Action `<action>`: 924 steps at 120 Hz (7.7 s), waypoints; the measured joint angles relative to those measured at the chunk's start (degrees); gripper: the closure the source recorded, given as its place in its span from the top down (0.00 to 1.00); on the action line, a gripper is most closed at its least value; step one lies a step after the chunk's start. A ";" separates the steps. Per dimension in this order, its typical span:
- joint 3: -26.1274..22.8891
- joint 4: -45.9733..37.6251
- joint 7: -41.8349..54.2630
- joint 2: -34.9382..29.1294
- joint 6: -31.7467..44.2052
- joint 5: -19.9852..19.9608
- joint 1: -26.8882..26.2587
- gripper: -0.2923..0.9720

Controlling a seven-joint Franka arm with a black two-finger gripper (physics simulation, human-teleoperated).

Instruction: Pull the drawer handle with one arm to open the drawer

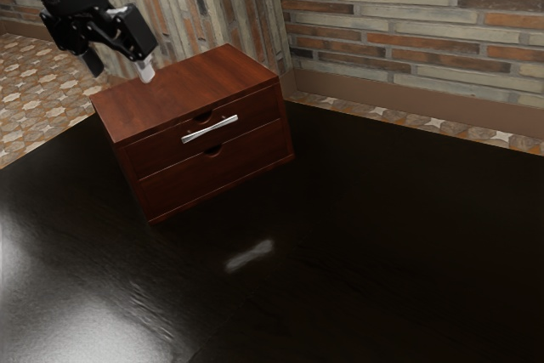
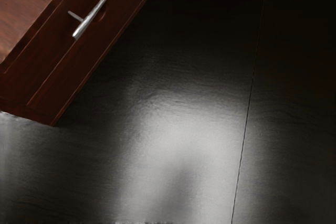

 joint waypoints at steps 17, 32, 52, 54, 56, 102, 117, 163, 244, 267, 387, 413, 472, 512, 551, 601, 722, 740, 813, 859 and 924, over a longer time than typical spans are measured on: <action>-4.66 0.54 -0.69 0.15 -1.23 -0.26 2.16 0.77; -5.16 0.27 -1.17 1.00 -1.56 -0.31 -1.05 0.77; -5.20 0.14 -1.68 3.51 -0.95 -0.34 -3.26 0.77; -5.21 0.14 -1.73 3.64 -0.89 -0.33 -3.37 0.77; -5.21 0.13 -1.77 3.75 -0.82 -0.33 -3.46 0.77; -5.36 -0.04 -2.48 5.02 1.19 -0.31 0.96 0.77; -6.17 -4.91 -2.59 2.64 2.70 -0.22 3.44 0.77; -7.16 -27.69 -2.73 -17.55 11.88 -4.44 -0.17 0.77; -7.40 -49.09 15.94 -19.92 47.77 -3.82 0.81 0.77; -10.69 -48.84 19.83 -18.67 47.53 1.01 4.57 0.77; -17.18 -32.88 26.03 5.16 44.25 15.82 14.25 0.77; -17.13 -31.64 25.52 7.04 43.68 17.44 14.91 0.77; -16.47 -26.89 24.75 11.91 43.34 19.77 13.21 0.77; -1.83 -22.73 24.60 15.18 43.09 20.28 0.22 0.77; -1.66 -21.83 24.58 16.65 43.11 20.33 -0.57 0.77; -1.63 -19.70 24.57 16.70 42.17 20.32 -0.52 0.77; -0.89 -16.61 24.43 22.55 41.48 20.46 -2.57 0.77; -0.92 -18.30 24.38 21.37 41.47 20.42 -2.76 0.77; -1.51 -27.42 23.74 13.82 41.99 19.94 -3.08 0.74; -1.76 -31.59 22.66 10.57 42.69 19.77 -4.47 0.74; -4.06 -38.20 21.21 4.67 44.90 17.93 -5.43 0.77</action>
